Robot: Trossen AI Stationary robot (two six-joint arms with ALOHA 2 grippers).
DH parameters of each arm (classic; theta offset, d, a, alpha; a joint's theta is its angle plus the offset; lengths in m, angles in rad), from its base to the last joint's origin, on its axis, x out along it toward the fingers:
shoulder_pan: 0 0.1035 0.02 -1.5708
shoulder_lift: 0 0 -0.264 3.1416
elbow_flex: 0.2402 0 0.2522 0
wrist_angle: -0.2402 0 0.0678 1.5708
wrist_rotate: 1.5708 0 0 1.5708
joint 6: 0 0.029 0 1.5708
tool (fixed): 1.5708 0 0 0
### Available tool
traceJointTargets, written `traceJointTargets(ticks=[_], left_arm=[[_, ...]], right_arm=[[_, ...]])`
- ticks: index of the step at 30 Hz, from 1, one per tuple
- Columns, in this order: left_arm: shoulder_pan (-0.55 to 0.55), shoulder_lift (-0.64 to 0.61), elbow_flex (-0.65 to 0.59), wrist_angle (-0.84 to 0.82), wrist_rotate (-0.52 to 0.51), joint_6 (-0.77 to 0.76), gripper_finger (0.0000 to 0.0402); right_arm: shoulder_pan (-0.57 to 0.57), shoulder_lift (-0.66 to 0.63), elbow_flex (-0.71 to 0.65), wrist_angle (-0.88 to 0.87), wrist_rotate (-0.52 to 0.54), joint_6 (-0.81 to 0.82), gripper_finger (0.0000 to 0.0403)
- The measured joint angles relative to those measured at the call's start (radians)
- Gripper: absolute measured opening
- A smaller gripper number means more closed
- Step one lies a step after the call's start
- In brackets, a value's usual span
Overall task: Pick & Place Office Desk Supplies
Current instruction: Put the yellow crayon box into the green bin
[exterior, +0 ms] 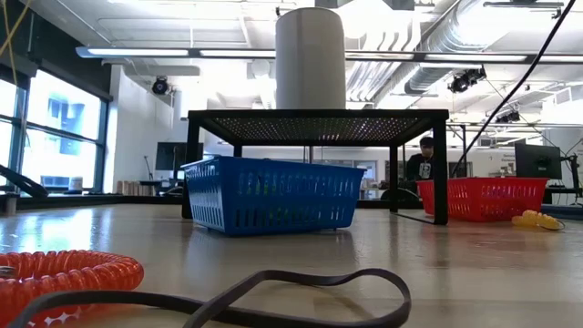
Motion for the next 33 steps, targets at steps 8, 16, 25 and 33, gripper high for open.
traceJointTargets(ticks=[8, 16, 25, 33], left_arm=[[0.009, 0.042, 0.0, -0.004, 0.046, -0.099, 0.013], [0.02, 0.049, 0.0, -0.005, 0.045, -0.04, 0.013], [-0.002, 0.049, 0.0, -0.006, 0.102, 0.057, 0.013], [-0.005, 0.049, 0.0, -0.106, 0.083, 0.187, 0.013]], right_arm=[[0.001, 0.129, 0.001, -0.006, -0.093, -0.002, 0.0293], [-0.009, 0.254, 0.0, -0.031, -0.142, 0.002, 0.0293], [-0.09, 0.348, 0.0, -0.092, -0.137, -0.066, 0.0293], [-0.11, 0.416, -0.001, -0.089, -0.182, -0.104, 0.0293]])
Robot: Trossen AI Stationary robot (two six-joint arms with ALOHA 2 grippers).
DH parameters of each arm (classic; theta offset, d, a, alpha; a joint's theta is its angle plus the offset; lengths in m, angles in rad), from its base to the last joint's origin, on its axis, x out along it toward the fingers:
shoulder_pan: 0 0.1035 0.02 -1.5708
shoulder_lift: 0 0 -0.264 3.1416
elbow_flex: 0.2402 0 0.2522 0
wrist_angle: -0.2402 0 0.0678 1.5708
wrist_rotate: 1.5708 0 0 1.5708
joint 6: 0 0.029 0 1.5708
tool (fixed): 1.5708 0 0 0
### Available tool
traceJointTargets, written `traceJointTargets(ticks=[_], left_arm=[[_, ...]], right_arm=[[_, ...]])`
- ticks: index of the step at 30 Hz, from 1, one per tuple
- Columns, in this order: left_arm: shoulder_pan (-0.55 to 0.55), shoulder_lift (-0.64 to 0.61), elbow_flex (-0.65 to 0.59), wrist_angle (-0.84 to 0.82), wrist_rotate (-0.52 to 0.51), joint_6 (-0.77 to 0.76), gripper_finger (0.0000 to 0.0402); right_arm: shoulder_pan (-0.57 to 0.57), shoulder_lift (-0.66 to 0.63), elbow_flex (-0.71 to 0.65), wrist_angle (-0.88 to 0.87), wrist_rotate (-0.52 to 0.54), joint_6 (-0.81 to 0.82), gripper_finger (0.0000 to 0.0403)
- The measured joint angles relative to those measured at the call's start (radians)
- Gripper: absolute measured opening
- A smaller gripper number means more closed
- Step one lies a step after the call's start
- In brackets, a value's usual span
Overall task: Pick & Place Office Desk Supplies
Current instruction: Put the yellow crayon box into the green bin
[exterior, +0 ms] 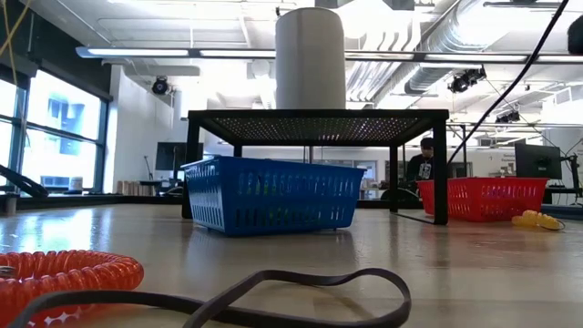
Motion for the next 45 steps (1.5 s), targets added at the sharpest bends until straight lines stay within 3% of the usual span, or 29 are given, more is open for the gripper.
traceJointTargets(ticks=[6, 10, 17, 22, 28, 35, 45], left_arm=[[0.0, 0.0, 0.0, -0.08, -0.001, 0.001, 0.013], [0.0, 0.0, 0.0, -0.08, -0.002, 0.001, 0.013], [0.0, 0.0, 0.0, -0.086, -0.004, 0.001, 0.013], [-0.003, 0.0, 0.0, -0.106, -0.004, 0.0, 0.013], [-0.003, 0.0, 0.0, -0.11, -0.004, 0.0, 0.013], [-0.003, 0.0, 0.0, -0.124, -0.003, 0.0, 0.013], [0.015, 0.0, 0.0, -0.139, -0.003, 0.001, 0.013]], right_arm=[[-0.006, 0.0, -0.039, 0.009, 0.0, 0.0, 0.0293], [-0.013, 0.0, -0.104, 0.093, -0.076, 0.0, 0.0293], [-0.019, -0.007, -0.143, 0.144, -0.098, -0.002, 0.0289], [-0.019, -0.007, -0.144, 0.14, -0.084, -0.042, 0.0249], [-0.019, -0.006, -0.145, 0.142, -0.077, -0.044, 0.0168], [-0.022, -0.005, -0.136, 0.141, -0.151, 0.033, 0.0077], [-0.03, 0.004, -0.004, -0.015, -0.279, 0.093, 0.0083]])
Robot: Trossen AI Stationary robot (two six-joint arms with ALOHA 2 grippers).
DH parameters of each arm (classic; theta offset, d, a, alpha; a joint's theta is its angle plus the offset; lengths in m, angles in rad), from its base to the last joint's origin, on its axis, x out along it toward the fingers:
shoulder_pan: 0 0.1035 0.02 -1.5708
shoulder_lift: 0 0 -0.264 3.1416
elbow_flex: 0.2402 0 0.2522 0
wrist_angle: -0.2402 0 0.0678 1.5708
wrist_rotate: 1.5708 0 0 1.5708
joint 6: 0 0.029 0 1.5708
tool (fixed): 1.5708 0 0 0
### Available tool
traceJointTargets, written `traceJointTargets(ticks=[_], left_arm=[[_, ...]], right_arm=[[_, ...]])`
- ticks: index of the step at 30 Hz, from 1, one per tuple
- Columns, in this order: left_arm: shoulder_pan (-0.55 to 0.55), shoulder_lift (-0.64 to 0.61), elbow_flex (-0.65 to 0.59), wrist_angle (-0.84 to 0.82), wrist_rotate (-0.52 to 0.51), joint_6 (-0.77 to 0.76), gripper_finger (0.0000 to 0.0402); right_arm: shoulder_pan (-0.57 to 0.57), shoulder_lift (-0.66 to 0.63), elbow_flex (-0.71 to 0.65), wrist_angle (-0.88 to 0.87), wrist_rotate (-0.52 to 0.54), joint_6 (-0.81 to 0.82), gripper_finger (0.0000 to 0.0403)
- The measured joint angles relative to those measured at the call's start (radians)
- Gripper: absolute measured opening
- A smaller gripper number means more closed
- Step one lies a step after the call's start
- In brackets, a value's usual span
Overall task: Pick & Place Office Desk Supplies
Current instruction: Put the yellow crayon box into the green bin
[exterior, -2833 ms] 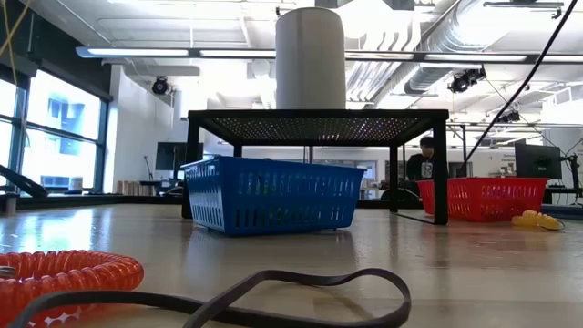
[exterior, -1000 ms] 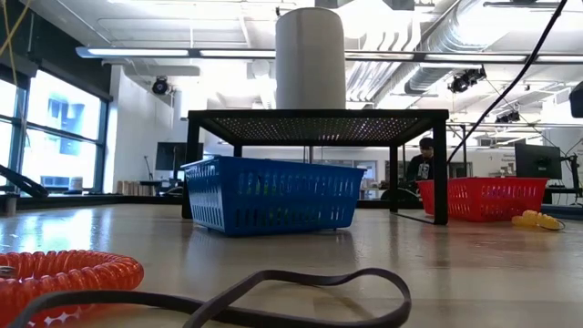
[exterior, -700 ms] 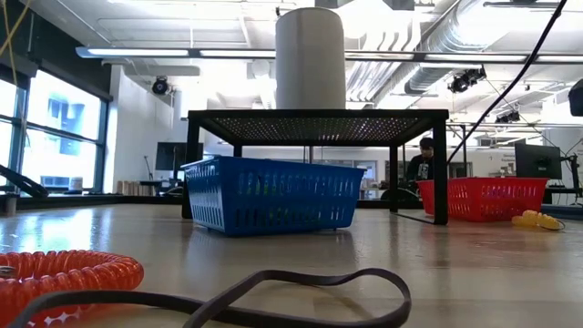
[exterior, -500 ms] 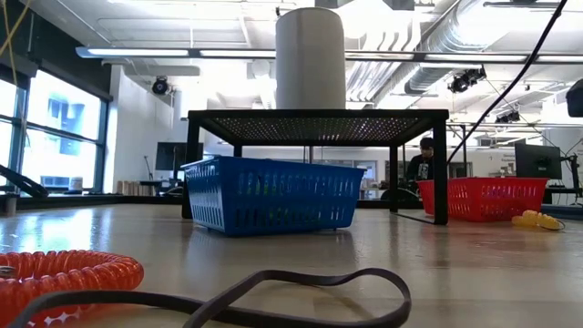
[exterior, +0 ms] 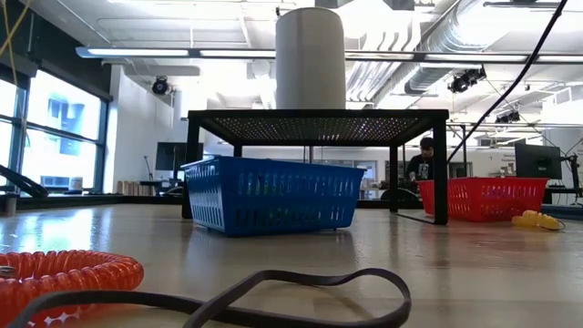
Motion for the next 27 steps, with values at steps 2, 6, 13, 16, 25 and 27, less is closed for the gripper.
traceJointTargets(ticks=[2, 6, 13, 16, 25, 27], left_arm=[[0.007, 0.0, 0.0, -0.006, 0.0, 0.0, 0.013], [0.021, 0.0, 0.0, -0.015, 0.0, 0.0, 0.013], [0.042, 0.0, 0.0, -0.028, 0.001, 0.0, 0.013], [0.045, 0.0, 0.0, -0.033, 0.002, 0.0, 0.013], [0.045, 0.0, 0.0, -0.033, 0.002, -0.003, 0.013], [0.045, 0.0, 0.0, -0.033, 0.002, -0.009, 0.013]], right_arm=[[-0.001, 0.0, 0.033, -0.07, -0.034, 0.01, 0.0076], [0.011, -0.001, 0.104, -0.251, -0.076, 0.038, 0.0066], [0.082, -0.041, 0.142, -0.482, 0.011, 0.085, 0.0076], [0.102, -0.081, 0.133, -0.49, 0.067, 0.155, 0.0072], [0.119, -0.281, -0.057, -0.485, 0.18, 0.349, 0.0075], [0.123, -0.349, -0.137, -0.49, 0.193, 0.419, 0.0075]])
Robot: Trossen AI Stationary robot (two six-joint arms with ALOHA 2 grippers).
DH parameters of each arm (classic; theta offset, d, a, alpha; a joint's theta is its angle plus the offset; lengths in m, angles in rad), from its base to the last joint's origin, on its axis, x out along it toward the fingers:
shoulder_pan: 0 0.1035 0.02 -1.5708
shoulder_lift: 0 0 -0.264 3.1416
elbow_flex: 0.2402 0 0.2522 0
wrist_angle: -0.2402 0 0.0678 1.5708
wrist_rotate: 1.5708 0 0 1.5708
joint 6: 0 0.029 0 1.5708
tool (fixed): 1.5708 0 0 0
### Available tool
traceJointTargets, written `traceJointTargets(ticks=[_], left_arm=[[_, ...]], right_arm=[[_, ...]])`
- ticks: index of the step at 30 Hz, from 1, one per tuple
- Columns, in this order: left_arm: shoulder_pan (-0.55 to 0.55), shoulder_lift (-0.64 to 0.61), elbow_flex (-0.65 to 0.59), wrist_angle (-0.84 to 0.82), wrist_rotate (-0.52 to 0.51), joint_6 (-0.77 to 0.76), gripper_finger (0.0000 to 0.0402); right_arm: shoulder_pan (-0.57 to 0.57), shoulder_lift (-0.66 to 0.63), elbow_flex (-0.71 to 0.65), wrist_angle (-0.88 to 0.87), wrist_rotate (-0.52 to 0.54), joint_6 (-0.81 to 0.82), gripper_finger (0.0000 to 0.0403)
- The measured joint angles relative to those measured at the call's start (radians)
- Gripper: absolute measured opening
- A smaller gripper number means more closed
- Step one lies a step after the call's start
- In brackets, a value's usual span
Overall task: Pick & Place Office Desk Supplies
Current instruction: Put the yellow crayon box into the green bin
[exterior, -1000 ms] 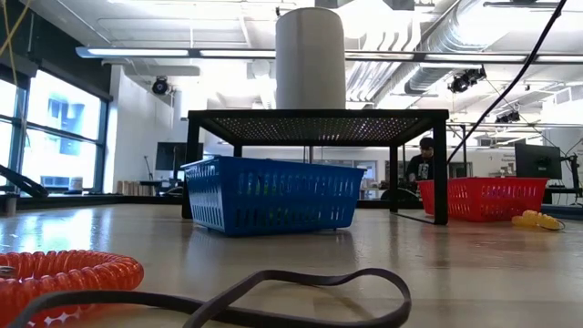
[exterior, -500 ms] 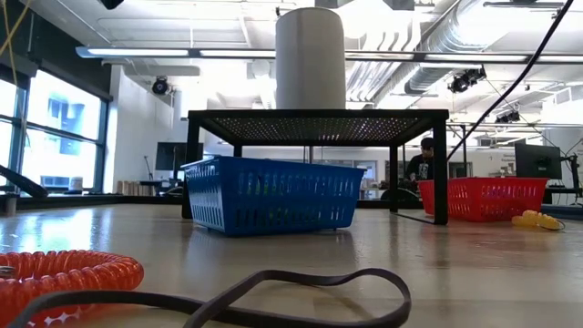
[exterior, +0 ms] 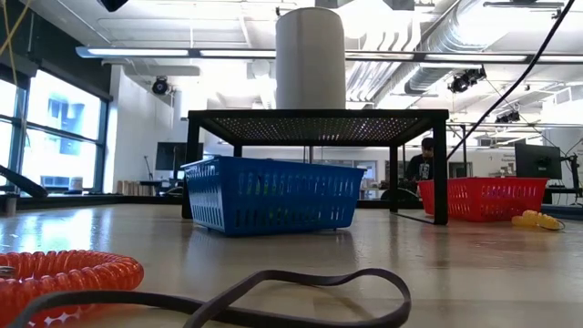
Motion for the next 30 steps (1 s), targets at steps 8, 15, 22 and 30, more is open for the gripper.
traceJointTargets(ticks=[8, 15, 22, 30], left_arm=[[-0.011, 0.0, 0.0, -0.011, 0.002, -0.063, 0.013], [-0.01, 0.0, 0.0, -0.018, 0.003, -0.069, 0.013], [-0.011, 0.0, 0.0, -0.016, 0.003, -0.071, 0.013], [-0.011, 0.0, 0.0, -0.015, -0.003, -0.101, 0.013]], right_arm=[[0.032, -0.245, -0.373, 0.351, -0.01, 0.24, 0.0077], [0.009, -0.26, -0.552, 0.592, -0.01, 0.233, 0.0077], [-0.025, -0.257, -0.609, 0.672, -0.003, 0.218, 0.0078], [-0.038, -0.257, -0.608, 0.671, -0.012, 0.22, 0.0107]])
